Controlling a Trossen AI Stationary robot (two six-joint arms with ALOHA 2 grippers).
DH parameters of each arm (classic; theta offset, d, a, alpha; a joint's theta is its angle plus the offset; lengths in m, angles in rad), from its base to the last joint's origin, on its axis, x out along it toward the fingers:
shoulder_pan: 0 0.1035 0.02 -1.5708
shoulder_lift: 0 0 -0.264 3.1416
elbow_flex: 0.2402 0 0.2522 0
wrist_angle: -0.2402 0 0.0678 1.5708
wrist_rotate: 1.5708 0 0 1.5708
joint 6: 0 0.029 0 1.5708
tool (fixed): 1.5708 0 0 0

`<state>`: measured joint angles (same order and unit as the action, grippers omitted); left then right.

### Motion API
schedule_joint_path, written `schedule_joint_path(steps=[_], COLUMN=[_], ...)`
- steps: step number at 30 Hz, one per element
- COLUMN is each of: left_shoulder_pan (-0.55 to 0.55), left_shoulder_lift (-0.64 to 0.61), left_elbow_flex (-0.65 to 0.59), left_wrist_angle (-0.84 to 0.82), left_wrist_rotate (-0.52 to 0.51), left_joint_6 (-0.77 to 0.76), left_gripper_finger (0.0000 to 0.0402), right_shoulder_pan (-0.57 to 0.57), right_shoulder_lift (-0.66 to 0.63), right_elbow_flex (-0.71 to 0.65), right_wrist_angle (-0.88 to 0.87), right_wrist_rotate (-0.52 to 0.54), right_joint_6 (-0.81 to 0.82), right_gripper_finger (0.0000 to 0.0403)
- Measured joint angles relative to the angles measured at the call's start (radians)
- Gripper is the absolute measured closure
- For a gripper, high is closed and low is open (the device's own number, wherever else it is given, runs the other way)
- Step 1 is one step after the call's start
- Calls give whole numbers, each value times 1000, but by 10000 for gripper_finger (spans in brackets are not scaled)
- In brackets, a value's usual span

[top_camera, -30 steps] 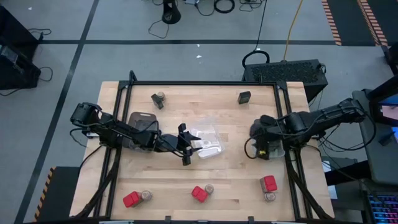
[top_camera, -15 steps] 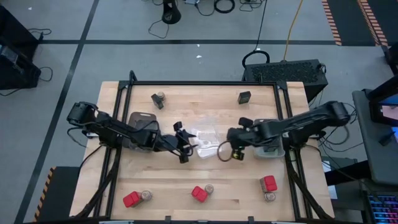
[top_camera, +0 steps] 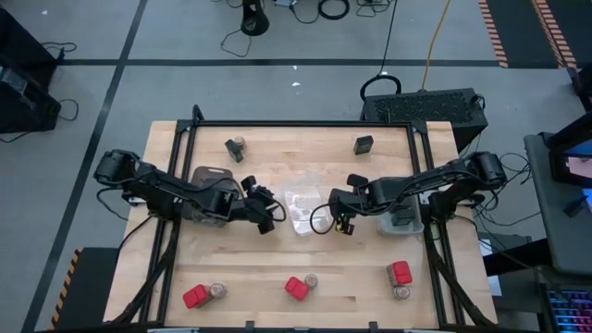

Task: Sort spices by type
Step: Adjust the transparent bin on the table

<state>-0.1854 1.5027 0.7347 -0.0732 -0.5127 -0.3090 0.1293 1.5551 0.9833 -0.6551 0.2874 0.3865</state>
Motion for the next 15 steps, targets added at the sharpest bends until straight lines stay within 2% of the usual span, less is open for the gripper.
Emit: schedule_joint_path(steps=[11,15], left_shoulder_pan=[72,90], left_shoulder_lift=[133,147], left_elbow_flex=[0,0], left_wrist_angle=[91,130], left_wrist_rotate=[0,2], left_joint_6=[18,49], left_gripper_finger=[200,200], right_shoulder_pan=[11,23], right_shoulder_lift=[34,50], right_elbow_flex=[-1,-2], right_wrist_angle=[9,66], right_wrist_rotate=[-64,-81], right_joint_6=[40,42], right_gripper_finger=[402,402])
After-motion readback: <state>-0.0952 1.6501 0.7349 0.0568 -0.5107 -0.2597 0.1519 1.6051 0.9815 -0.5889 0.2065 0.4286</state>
